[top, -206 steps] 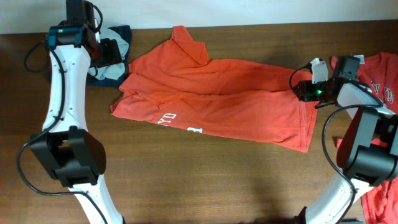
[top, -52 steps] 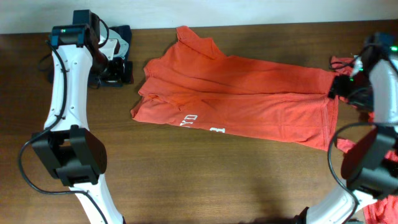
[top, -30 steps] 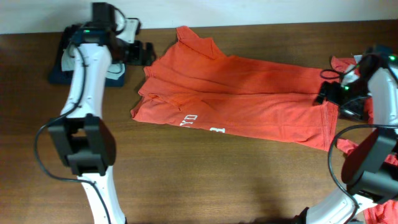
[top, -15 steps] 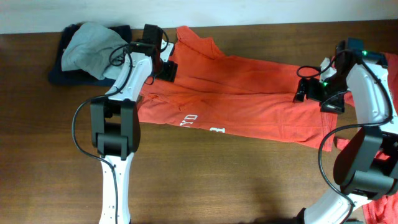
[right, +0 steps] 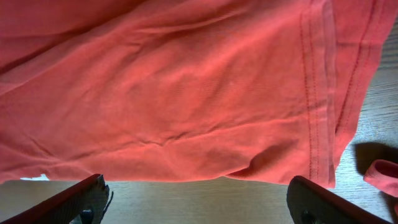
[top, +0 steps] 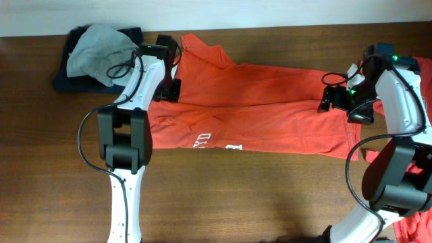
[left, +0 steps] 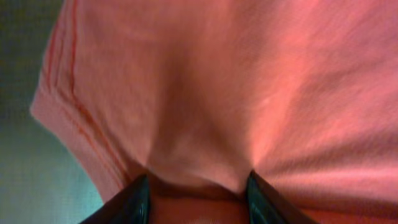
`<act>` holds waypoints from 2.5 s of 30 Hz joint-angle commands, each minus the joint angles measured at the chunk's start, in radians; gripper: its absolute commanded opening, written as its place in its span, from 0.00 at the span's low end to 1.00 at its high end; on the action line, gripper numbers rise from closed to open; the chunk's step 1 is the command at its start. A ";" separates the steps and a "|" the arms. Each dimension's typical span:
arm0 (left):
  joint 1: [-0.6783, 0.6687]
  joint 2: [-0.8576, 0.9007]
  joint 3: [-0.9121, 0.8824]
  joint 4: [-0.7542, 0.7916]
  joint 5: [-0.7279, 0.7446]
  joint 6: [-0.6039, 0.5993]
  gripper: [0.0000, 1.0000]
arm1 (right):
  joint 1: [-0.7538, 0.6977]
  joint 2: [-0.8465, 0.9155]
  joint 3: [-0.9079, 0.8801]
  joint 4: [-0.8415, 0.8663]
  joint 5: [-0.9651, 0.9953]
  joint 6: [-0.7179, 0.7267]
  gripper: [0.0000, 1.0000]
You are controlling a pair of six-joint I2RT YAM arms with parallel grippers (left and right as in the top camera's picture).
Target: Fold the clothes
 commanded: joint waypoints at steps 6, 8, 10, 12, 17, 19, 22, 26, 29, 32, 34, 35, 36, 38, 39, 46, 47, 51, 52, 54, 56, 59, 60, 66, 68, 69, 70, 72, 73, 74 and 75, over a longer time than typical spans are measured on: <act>0.014 0.040 -0.030 -0.187 -0.072 -0.190 0.50 | 0.005 -0.015 -0.005 -0.015 -0.012 -0.011 1.00; 0.014 0.029 -0.030 -0.202 -0.072 -0.193 0.50 | 0.005 -0.015 -0.005 -0.015 -0.012 -0.011 0.99; 0.014 0.003 -0.030 -0.201 -0.072 -0.193 0.50 | 0.005 -0.015 -0.005 -0.015 -0.012 -0.011 0.99; 0.014 -0.039 -0.023 -0.201 -0.072 -0.199 0.50 | 0.005 -0.015 -0.005 -0.015 -0.012 -0.011 0.99; 0.007 -0.180 0.039 -0.198 -0.072 -0.204 0.55 | 0.005 -0.015 -0.005 -0.015 -0.013 -0.010 0.99; 0.005 -0.231 0.077 -0.192 -0.071 -0.204 0.64 | 0.005 -0.015 -0.005 -0.015 -0.013 -0.010 0.99; 0.003 -0.299 0.151 -0.164 -0.058 -0.204 0.96 | 0.005 -0.015 -0.005 -0.015 -0.013 -0.010 0.99; 0.003 -0.342 0.206 -0.059 0.002 -0.157 0.98 | 0.005 -0.015 -0.005 -0.014 -0.013 -0.010 0.98; 0.003 -0.338 0.203 0.049 0.056 -0.139 0.98 | 0.005 -0.015 -0.005 -0.014 -0.013 -0.010 0.99; 0.002 -0.304 0.200 0.143 0.104 -0.139 0.98 | 0.005 -0.015 -0.005 -0.014 -0.013 -0.010 0.99; 0.002 -0.272 0.200 0.198 0.136 -0.139 0.98 | 0.005 -0.015 -0.005 -0.014 -0.013 -0.010 0.99; 0.001 -0.256 0.200 0.224 0.150 -0.139 0.96 | 0.005 -0.015 -0.005 -0.014 -0.013 -0.010 0.99; -0.002 -0.236 0.200 0.252 0.160 -0.139 0.95 | 0.005 -0.015 -0.005 -0.014 -0.013 -0.010 0.99; -0.011 -0.197 0.200 0.303 0.169 -0.140 0.94 | 0.005 -0.015 -0.005 -0.014 -0.013 -0.010 0.99; -0.018 -0.174 0.200 0.333 0.169 -0.140 0.94 | 0.005 -0.015 -0.005 -0.014 -0.013 -0.010 0.99; -0.098 -0.014 0.200 0.568 0.172 -0.170 0.90 | 0.005 -0.015 -0.005 -0.014 -0.013 -0.010 0.99; -0.109 -0.002 0.200 0.584 0.172 -0.170 0.89 | 0.005 -0.015 -0.005 -0.014 -0.013 -0.010 0.99; -0.154 0.058 0.200 0.630 0.122 -0.165 0.83 | 0.005 -0.015 -0.005 -0.014 -0.013 -0.010 0.99; -0.164 0.071 0.200 0.634 0.105 -0.153 0.82 | 0.005 -0.015 -0.005 -0.014 -0.013 -0.010 0.99; -0.177 0.092 0.200 0.636 0.078 -0.123 0.81 | 0.005 -0.015 -0.005 -0.014 -0.013 -0.010 0.99; -0.185 0.112 0.200 0.634 0.048 -0.096 0.80 | 0.005 -0.015 -0.005 -0.014 -0.013 -0.010 0.99; -0.187 0.133 0.200 0.634 0.000 -0.086 0.80 | 0.005 -0.015 -0.005 -0.014 -0.013 -0.010 0.99; -0.187 0.138 0.200 0.634 -0.007 -0.086 0.79 | 0.005 -0.015 -0.005 -0.014 -0.013 -0.010 0.99; -0.187 0.165 0.200 0.646 -0.024 -0.087 0.74 | 0.005 -0.015 -0.005 -0.014 -0.013 -0.010 0.99; -0.186 0.169 0.200 0.653 -0.024 -0.087 0.70 | 0.005 -0.015 -0.005 -0.014 -0.013 -0.010 0.99; -0.186 0.169 0.200 0.659 -0.025 -0.087 0.68 | 0.005 -0.015 -0.005 -0.014 -0.013 -0.010 0.99; -0.186 0.170 0.200 0.662 -0.027 -0.087 0.66 | 0.005 -0.015 -0.005 -0.014 -0.013 -0.010 0.99; -0.187 0.171 0.200 0.671 -0.041 -0.088 0.62 | 0.005 -0.015 -0.005 -0.014 -0.013 -0.010 0.99; -0.187 0.172 0.200 0.674 -0.043 -0.088 0.62 | 0.005 -0.015 -0.005 -0.014 -0.013 -0.010 0.99; -0.187 0.176 0.200 0.679 -0.047 -0.088 0.62 | 0.005 -0.015 -0.005 -0.014 -0.013 -0.010 0.99; -0.187 0.182 0.200 0.683 -0.048 -0.088 0.62 | 0.005 -0.015 -0.005 -0.014 -0.013 -0.010 0.99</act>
